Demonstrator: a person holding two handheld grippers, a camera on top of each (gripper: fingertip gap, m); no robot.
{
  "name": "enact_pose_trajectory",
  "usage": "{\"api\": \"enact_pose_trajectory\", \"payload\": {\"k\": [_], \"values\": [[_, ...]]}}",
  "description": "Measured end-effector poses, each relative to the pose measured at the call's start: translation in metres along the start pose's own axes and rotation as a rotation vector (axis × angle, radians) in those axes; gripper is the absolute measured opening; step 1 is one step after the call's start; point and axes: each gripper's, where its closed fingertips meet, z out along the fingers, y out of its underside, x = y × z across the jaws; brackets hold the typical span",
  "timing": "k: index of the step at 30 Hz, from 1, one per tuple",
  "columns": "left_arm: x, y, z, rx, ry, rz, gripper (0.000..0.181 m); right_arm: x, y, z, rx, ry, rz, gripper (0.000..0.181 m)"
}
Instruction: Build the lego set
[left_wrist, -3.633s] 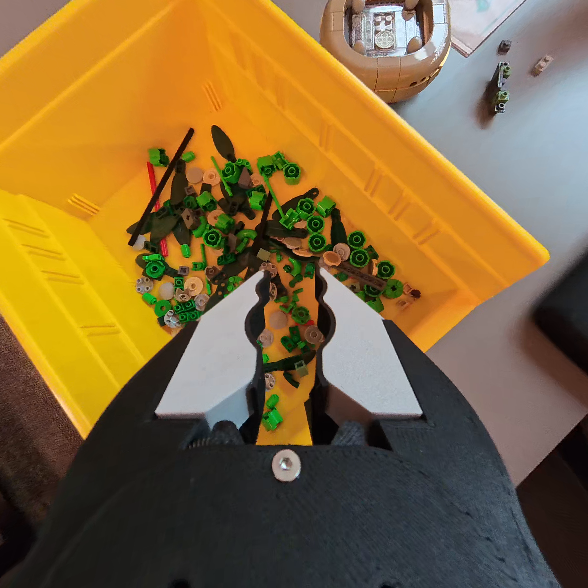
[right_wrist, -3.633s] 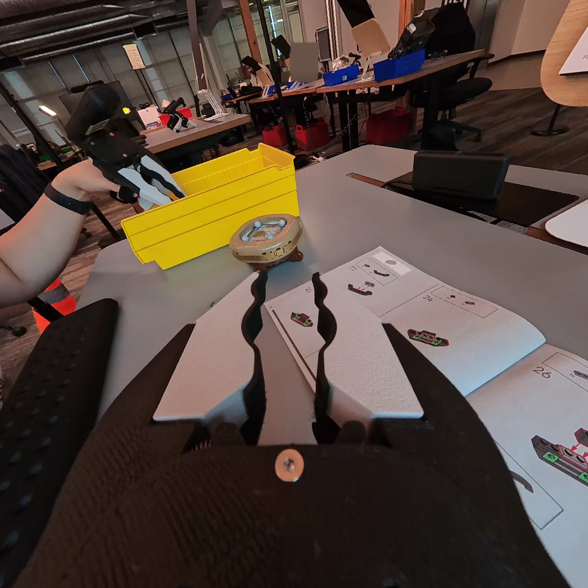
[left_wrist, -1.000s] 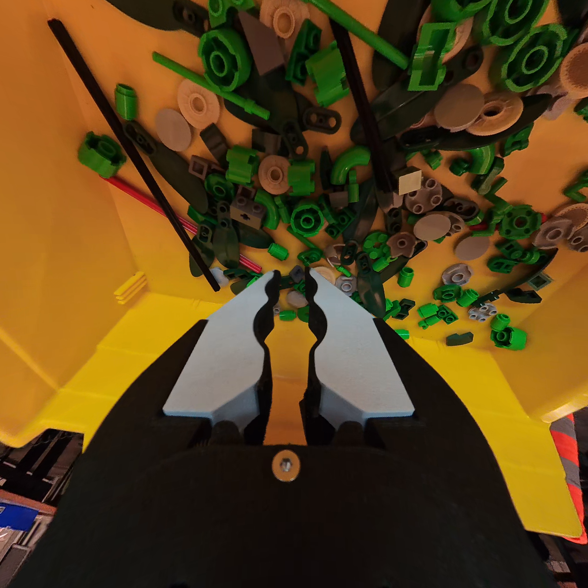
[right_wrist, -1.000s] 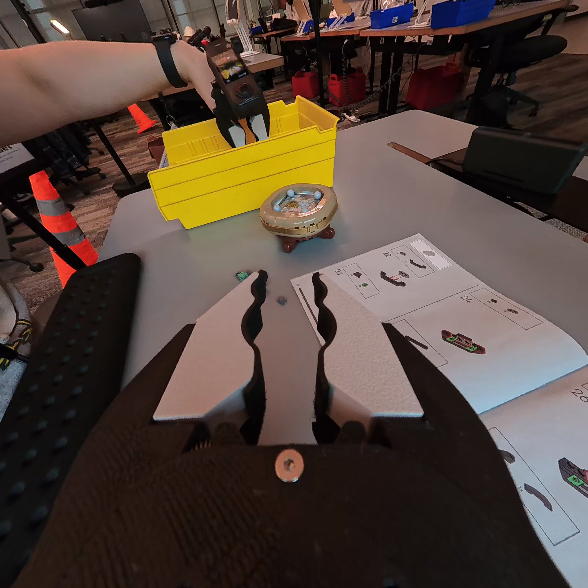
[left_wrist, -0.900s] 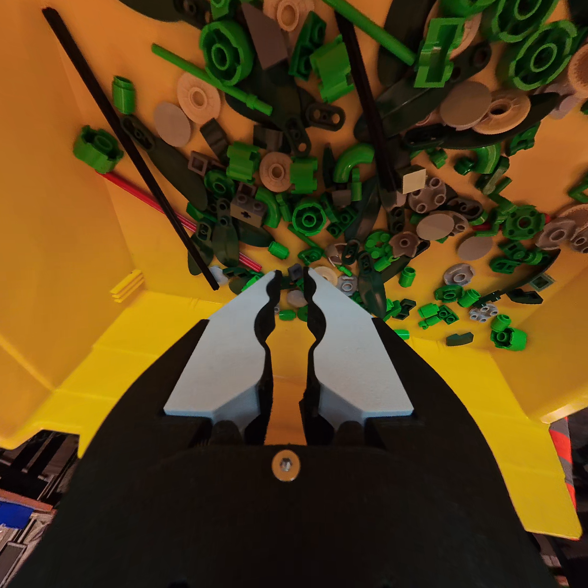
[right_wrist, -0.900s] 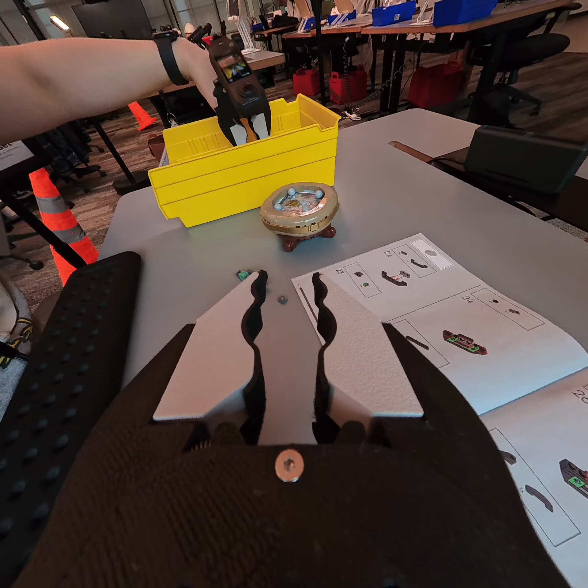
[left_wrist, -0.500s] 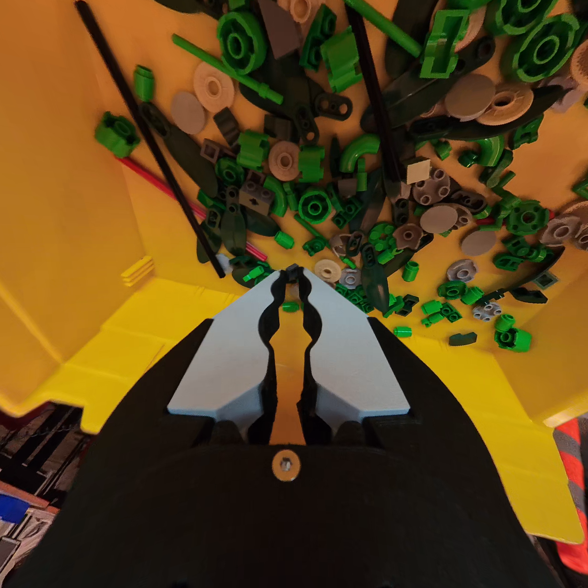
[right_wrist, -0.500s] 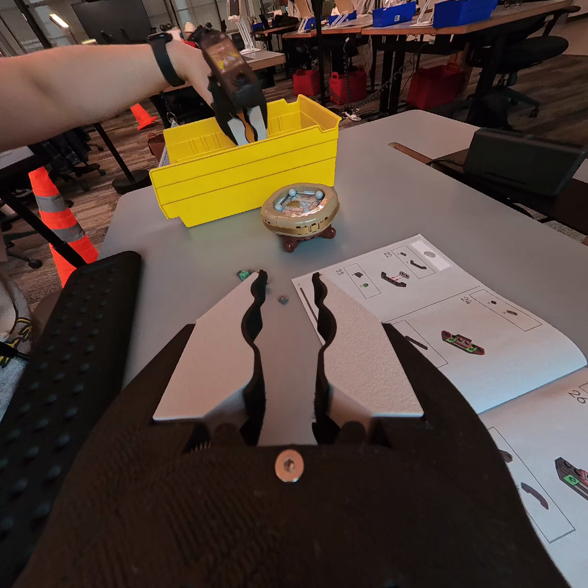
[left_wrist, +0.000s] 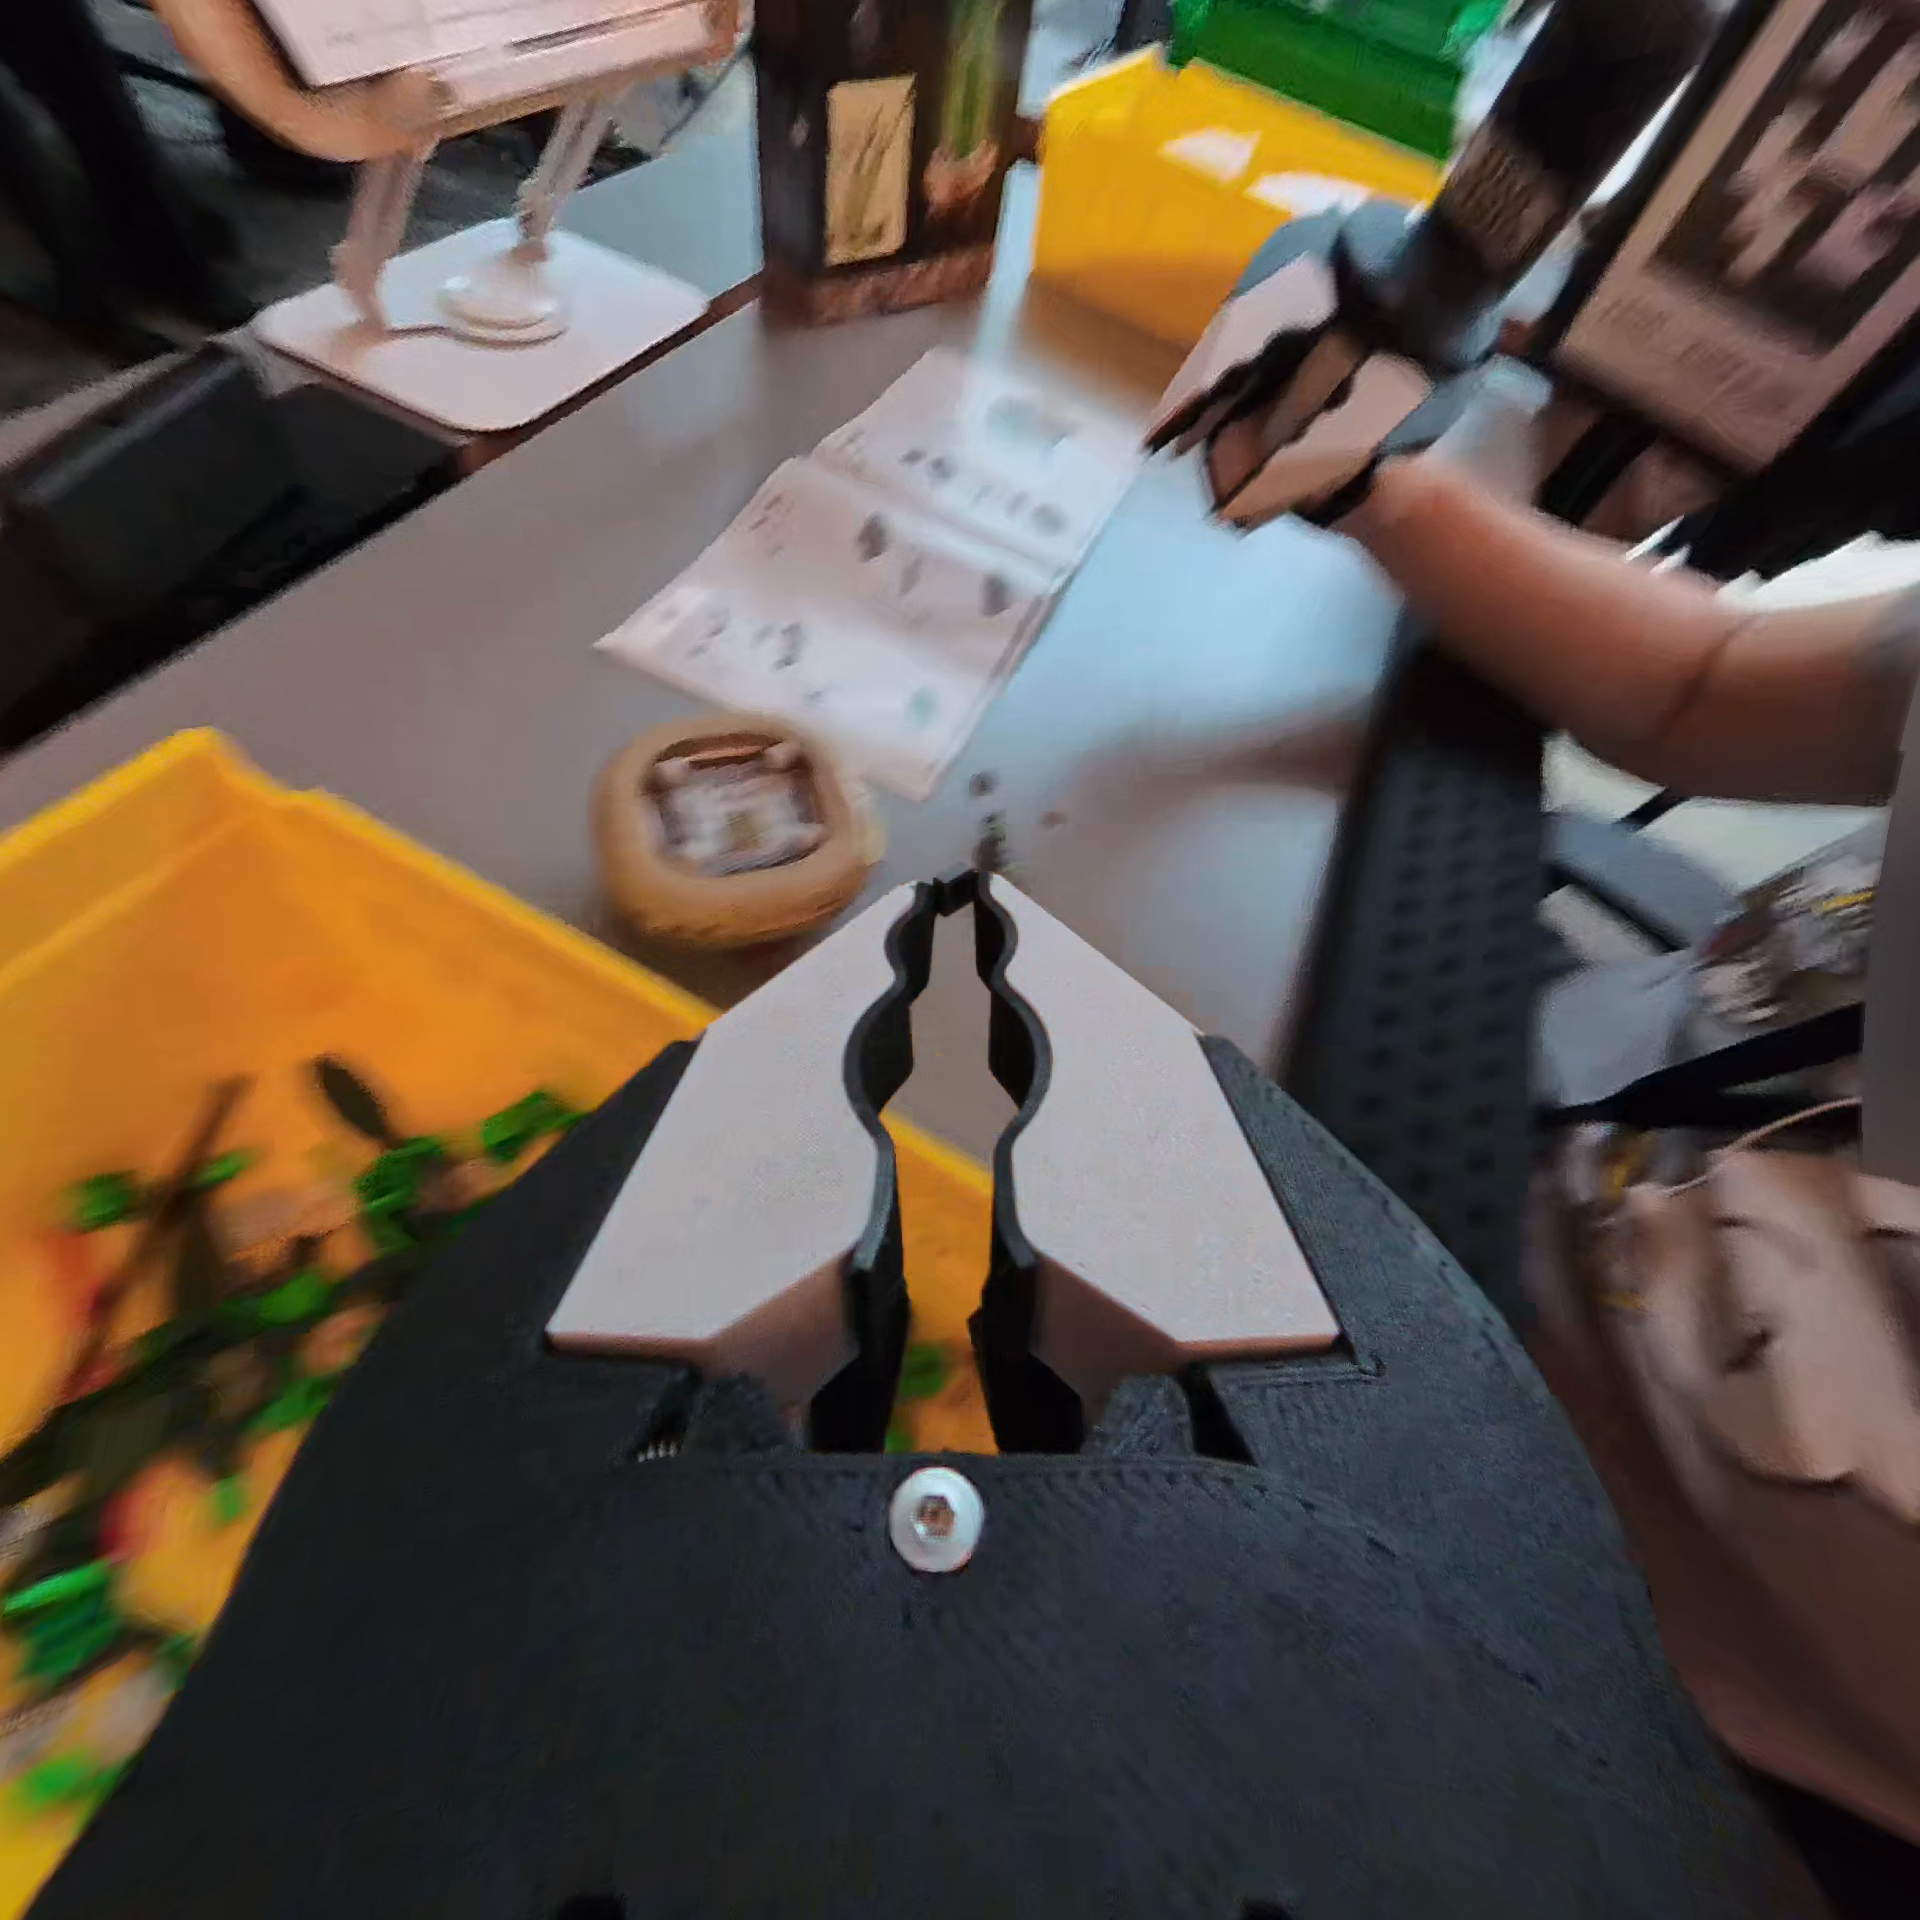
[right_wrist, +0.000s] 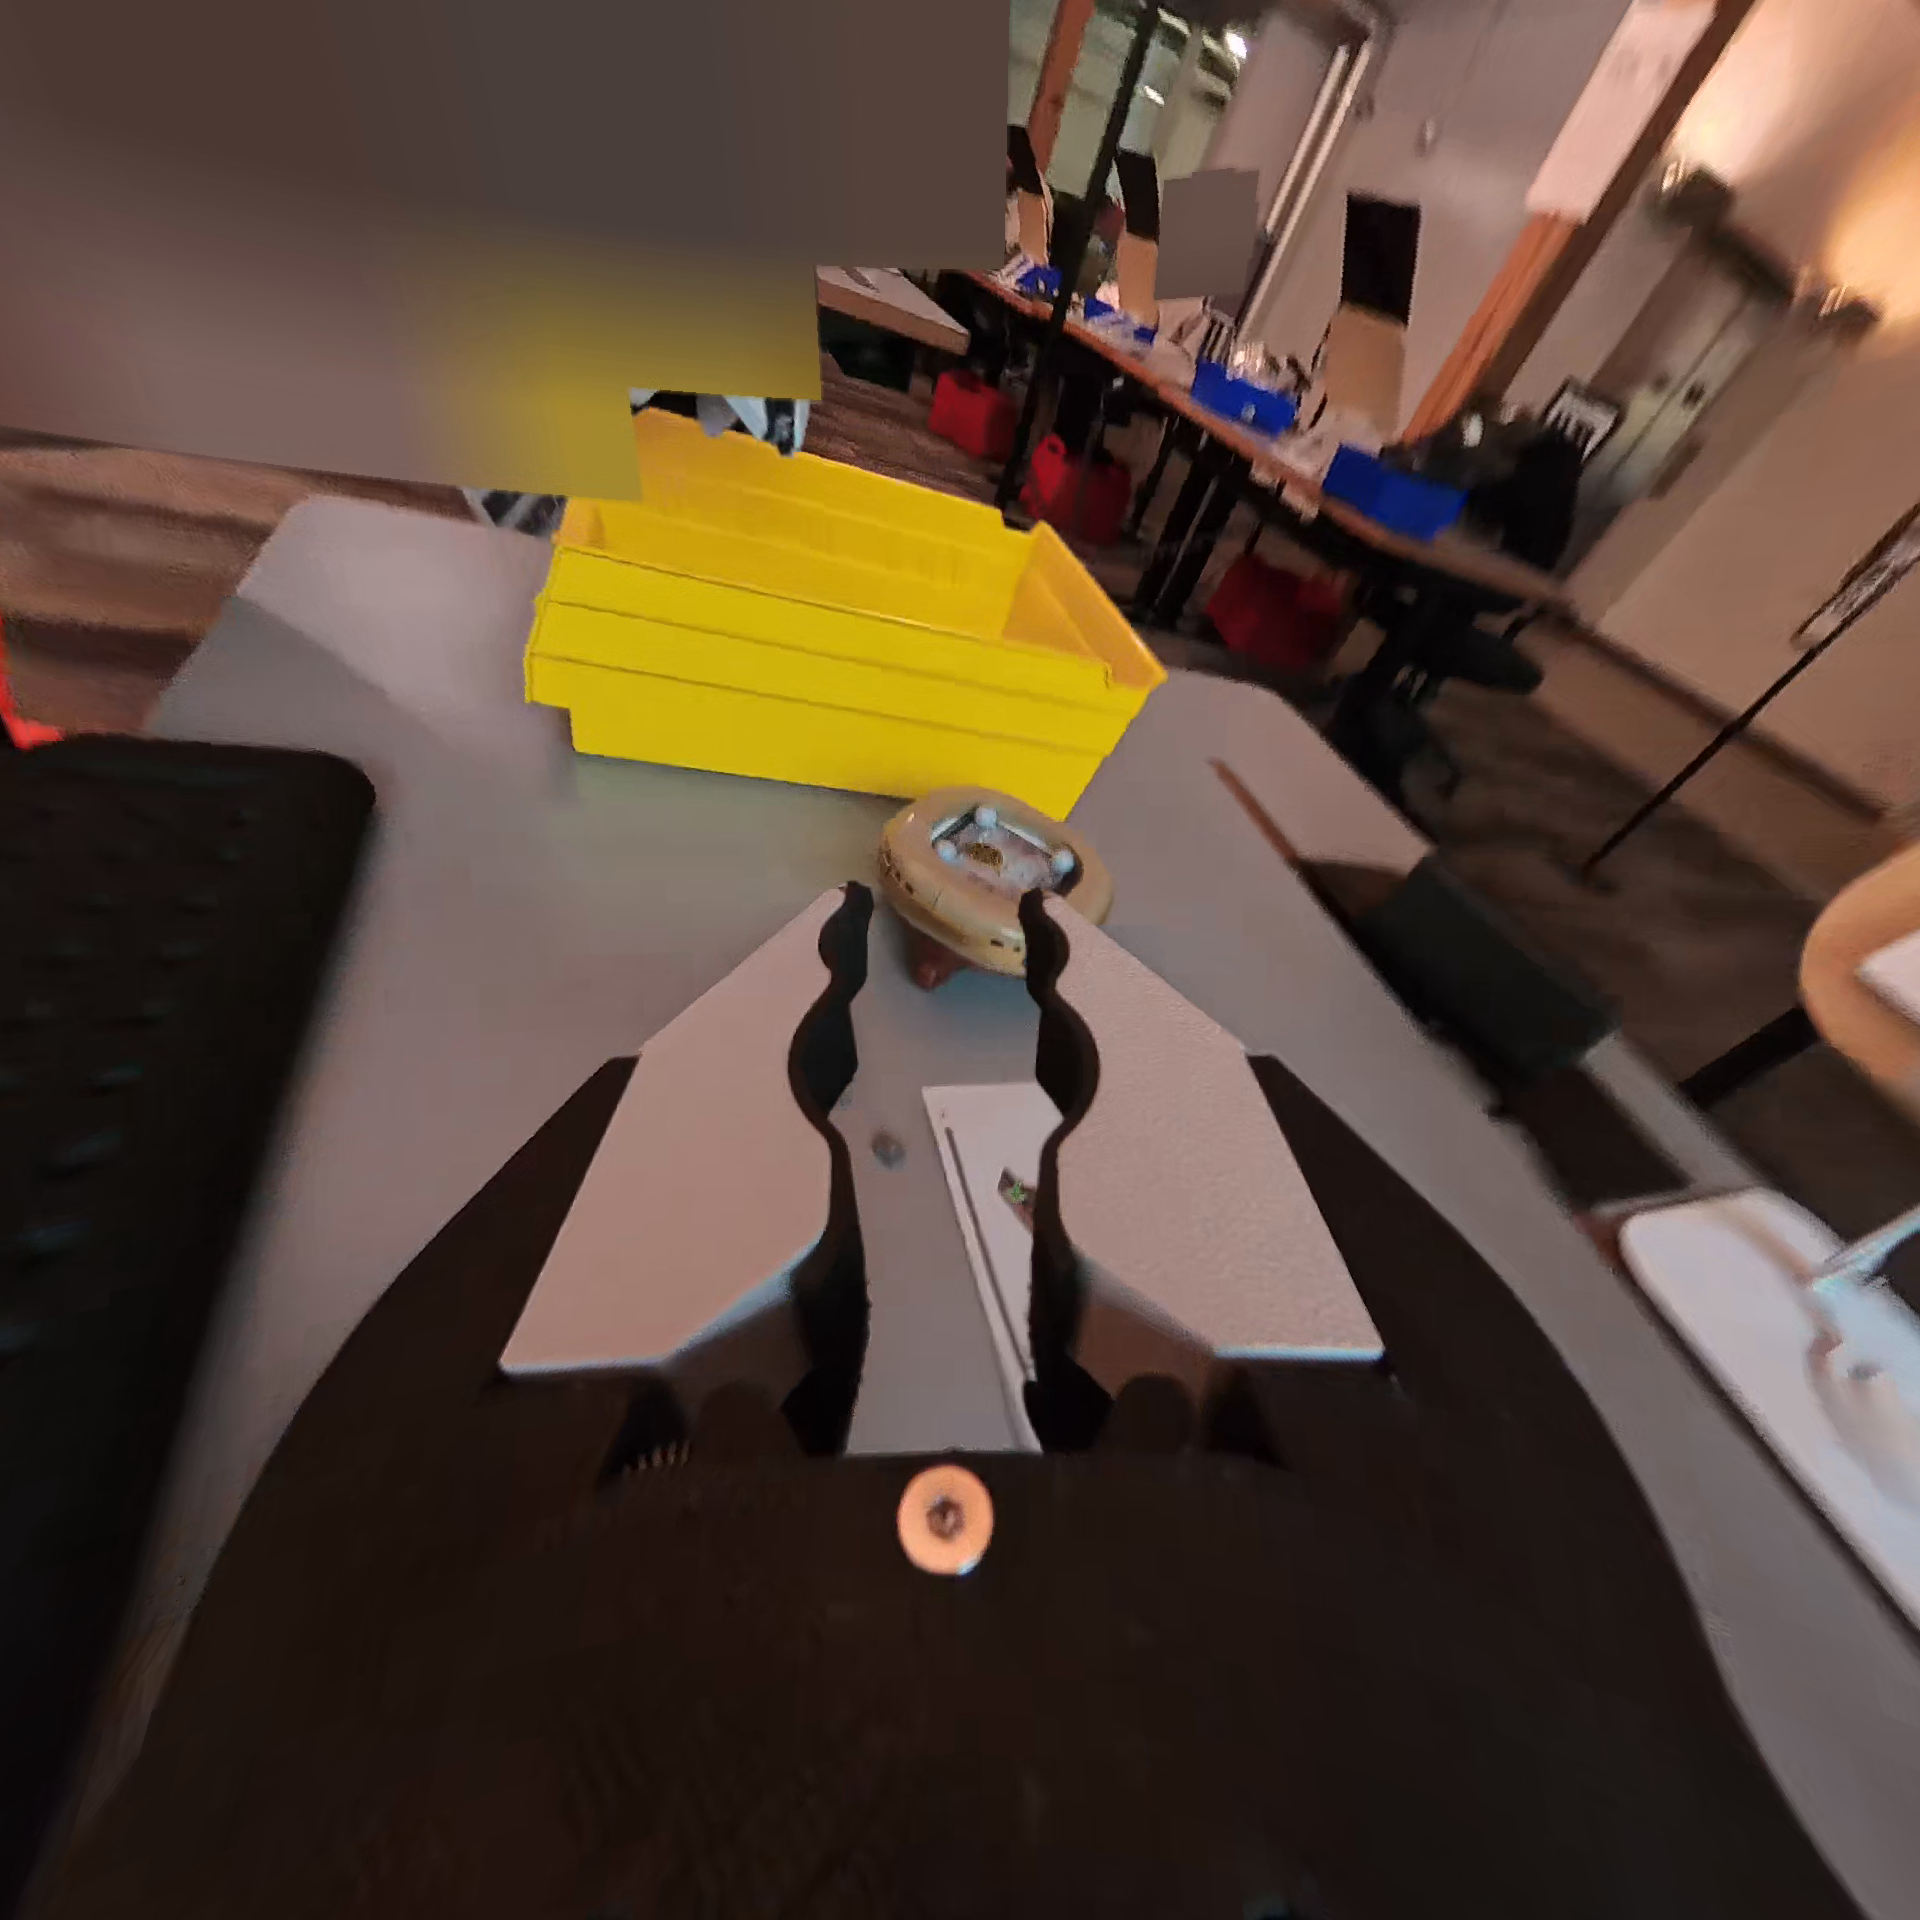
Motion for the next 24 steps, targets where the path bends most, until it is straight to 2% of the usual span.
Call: {"api": "enact_pose_trajectory", "payload": {"k": [3, 6, 8, 11, 14, 16, 21, 24], "values": [[0.043, -0.001, 0.031, 0.047, 0.143, -0.063, 0.006, -0.018, -0.004, 0.007, -0.016, 0.006, -0.178, 0.029], [0.056, -0.007, 0.058, 0.133, 0.080, 0.032, 0.006, -0.041, -0.001, 0.015, -0.021, -0.078, -0.189, 0.026], [0.056, -0.005, 0.073, 0.142, -0.033, 0.169, 0.006, -0.049, -0.002, 0.019, -0.002, -0.148, -0.073, 0.025], [0.060, -0.007, 0.084, 0.138, -0.181, 0.379, 0.006, -0.044, -0.012, 0.019, 0.066, -0.195, 0.165, 0.025], [0.072, -0.010, 0.090, 0.101, -0.234, 0.511, 0.006, -0.044, -0.019, 0.017, 0.114, -0.320, 0.471, 0.027], [0.077, -0.015, 0.092, 0.107, -0.282, 0.605, 0.006, -0.046, -0.026, 0.018, 0.156, -0.392, 0.610, 0.027], [0.093, -0.018, 0.105, 0.164, -0.324, 0.831, 0.006, -0.064, -0.035, 0.024, 0.184, -0.583, 0.873, 0.027], [0.104, -0.021, 0.109, 0.209, -0.332, 0.917, 0.006, -0.068, -0.039, 0.023, 0.212, -0.649, 0.942, 0.024]]}}
